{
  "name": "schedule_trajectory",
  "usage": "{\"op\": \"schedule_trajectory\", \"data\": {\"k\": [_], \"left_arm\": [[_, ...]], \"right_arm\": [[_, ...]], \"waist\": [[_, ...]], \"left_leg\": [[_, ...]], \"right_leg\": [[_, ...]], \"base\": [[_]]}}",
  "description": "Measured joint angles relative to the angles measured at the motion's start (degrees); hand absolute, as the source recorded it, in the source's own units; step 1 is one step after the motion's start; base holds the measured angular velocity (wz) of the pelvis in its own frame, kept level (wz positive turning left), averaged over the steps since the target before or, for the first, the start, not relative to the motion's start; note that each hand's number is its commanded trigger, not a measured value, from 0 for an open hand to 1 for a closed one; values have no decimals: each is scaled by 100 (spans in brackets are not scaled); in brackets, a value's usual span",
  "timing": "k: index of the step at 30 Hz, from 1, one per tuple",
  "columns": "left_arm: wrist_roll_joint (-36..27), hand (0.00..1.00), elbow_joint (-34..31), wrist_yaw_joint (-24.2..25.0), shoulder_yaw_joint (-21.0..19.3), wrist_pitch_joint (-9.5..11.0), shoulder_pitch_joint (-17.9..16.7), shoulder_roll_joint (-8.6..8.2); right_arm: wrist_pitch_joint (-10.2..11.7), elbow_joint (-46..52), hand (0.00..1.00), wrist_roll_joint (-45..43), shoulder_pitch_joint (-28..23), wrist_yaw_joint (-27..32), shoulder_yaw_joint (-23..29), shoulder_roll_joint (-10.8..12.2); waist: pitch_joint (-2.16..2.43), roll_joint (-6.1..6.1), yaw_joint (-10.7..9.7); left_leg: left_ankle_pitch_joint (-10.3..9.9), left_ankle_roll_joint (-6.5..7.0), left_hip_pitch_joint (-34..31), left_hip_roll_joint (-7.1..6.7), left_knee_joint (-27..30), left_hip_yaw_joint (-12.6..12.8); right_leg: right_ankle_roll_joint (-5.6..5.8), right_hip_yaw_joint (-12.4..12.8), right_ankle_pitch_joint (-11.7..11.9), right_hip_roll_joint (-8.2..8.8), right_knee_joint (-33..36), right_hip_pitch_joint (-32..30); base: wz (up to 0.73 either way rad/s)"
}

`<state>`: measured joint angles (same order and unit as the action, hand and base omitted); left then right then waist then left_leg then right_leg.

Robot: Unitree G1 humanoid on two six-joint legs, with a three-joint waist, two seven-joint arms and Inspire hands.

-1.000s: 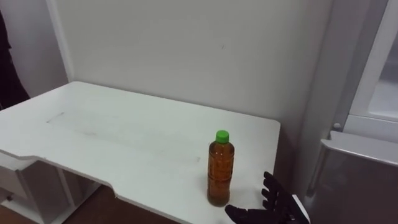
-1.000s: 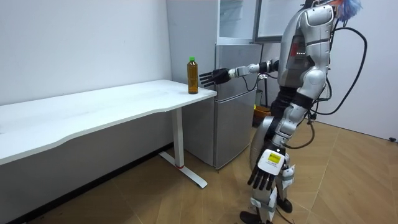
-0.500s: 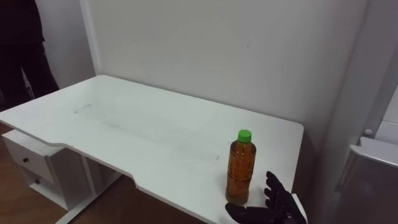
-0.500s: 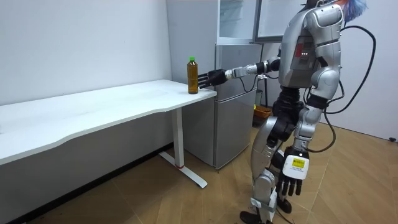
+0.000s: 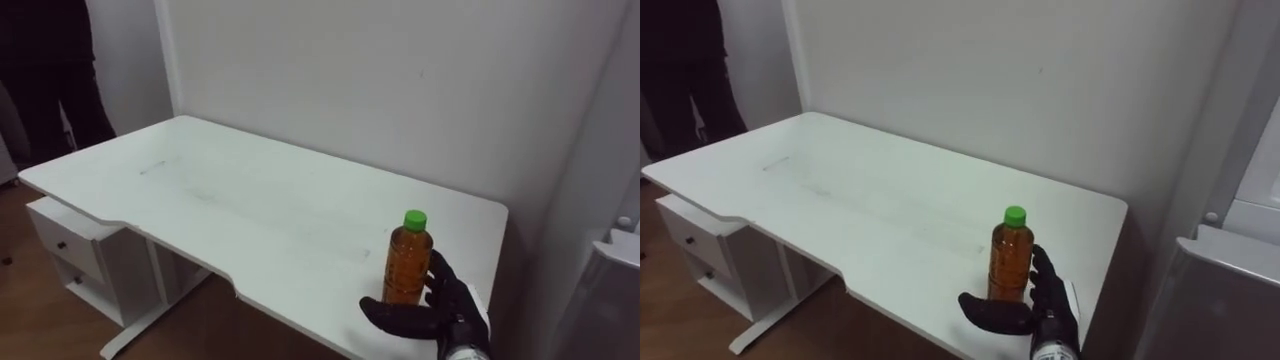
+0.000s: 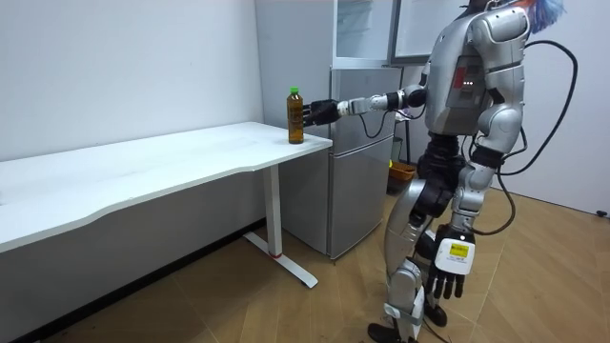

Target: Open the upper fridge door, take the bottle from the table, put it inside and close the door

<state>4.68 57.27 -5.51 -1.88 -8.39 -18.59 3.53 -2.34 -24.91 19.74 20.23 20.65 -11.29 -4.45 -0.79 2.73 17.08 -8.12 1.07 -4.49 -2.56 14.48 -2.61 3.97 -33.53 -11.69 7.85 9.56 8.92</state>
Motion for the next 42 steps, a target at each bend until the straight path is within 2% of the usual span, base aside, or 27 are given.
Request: {"op": "schedule_trajectory", "data": {"k": [3, 9, 13, 17, 18, 19, 26, 30, 36, 42], "left_arm": [[-1, 0, 2, 0, 2, 0, -6, 0], [-3, 0, 1, -9, 2, 11, -7, 28], [-10, 0, 9, -10, 87, 1, -18, 32], [-13, 0, 11, -6, 143, 2, -19, 36], [-12, 0, 8, -4, 154, 4, -17, 37], [-12, 0, 7, -5, 163, 11, -13, 37], [-12, 0, -48, -15, 222, 43, 26, 51], [-57, 0, -48, -39, 222, 108, 26, 82], [-66, 0, -72, -54, 256, 144, 29, 179], [-64, 0, -142, -44, 267, 194, 25, 204]], "right_arm": [[0, 0, 0, 6, 19, 74, 1, -15], [1, -40, 0, 12, 83, 248, 6, -36], [1, -561, 0, 17, 430, 379, 3, -39], [6, -747, 0, 19, 555, 447, 3, -37], [34, -850, 41, 20, 601, 476, 4, -44], [50, -891, 100, 20, 612, 506, 4, -49], [177, -947, 100, 302, 631, 685, 4, -85], [219, -1102, 100, 525, 711, 671, -92, -291], [258, -1145, 100, 741, 745, 704, -89, -323], [255, -1200, 100, 820, 745, 663, -85, -334]], "waist": [[11, 23, 48], [-1, 24, 48], [-10, 13, 52], [-30, 1, 59], [-35, -6, 59], [-29, 3, 60], [-30, 7, 63], [-35, 11, 65], [-43, 16, 59], [-51, 7, 44]], "left_leg": [[-1, 1, -32, -5, 9, -4], [0, 1, -81, -17, 6, -79], [0, 0, -93, -16, 17, -106], [0, 0, -105, -17, 22, -123], [0, 0, -137, -20, 30, -124], [0, 1, -169, -20, 38, -136], [16, 6, -393, -22, 125, -233], [22, 9, -439, -21, 128, -248], [29, 3, -499, -21, 134, -264], [36, 9, -584, -19, 148, -261]], "right_leg": [[6, -22, -4, 2, 2, 6], [6, -116, -3, 4, 21, 3], [5, -124, -1, -1, 27, 13], [8, -135, 2, 2, 29, 7], [9, -144, 2, 2, 32, 0], [9, -170, 2, 4, 38, -17], [5, -282, 5, 11, 113, -210], [5, -283, 5, 14, 114, -250], [1, -287, 7, 9, 120, -305], [0, -288, 8, 12, 124, -381]], "base": [[4], [7], [2], [1], [5], [7], [8], [0], [0], [0]]}}
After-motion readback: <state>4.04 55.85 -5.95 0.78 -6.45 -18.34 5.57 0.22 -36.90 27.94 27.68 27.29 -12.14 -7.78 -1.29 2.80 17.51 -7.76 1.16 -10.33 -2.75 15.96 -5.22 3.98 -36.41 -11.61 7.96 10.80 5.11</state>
